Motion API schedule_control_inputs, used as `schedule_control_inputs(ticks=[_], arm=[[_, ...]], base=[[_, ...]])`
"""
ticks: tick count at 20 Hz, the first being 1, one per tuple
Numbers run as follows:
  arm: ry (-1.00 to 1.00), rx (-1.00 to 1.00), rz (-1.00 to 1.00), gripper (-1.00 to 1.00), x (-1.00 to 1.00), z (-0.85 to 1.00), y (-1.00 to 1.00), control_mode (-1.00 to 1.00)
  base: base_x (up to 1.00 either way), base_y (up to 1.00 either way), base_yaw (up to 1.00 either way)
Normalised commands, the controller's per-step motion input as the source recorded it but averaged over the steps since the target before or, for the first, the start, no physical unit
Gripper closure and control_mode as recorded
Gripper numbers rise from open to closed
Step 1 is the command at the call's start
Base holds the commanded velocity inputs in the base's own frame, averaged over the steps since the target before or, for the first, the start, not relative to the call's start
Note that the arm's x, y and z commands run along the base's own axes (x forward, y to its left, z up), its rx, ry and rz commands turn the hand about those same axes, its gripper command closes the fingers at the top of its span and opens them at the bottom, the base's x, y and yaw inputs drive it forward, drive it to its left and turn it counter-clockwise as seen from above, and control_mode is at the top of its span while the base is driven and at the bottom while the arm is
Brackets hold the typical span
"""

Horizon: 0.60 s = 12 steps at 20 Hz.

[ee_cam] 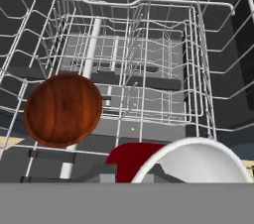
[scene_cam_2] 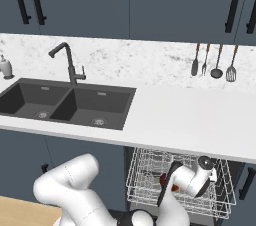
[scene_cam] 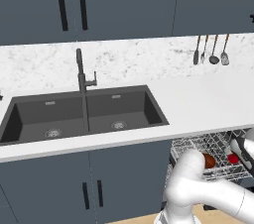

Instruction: Pick up the cup and bowl from the counter, place them in the dishwasher, and close the dishwasher door.

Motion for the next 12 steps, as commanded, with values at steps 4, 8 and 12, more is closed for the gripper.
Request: schedule_control_inputs(ticks=[4,8,12], arm=[[0.04,0.0,0.0,-1.0,0.0,-0.11,0.0,-1.0],[0.01,0.0,0.0,-1.0,0.0,-0.02,0.0,-1.0],[0.0,0.0,0.0,-1.0,0.0,0.0,-0.04,-1.0]], base=[[0.0,0.0,0.0],[0.0,0.0,0.0],[0.0,0.0,0.0]])
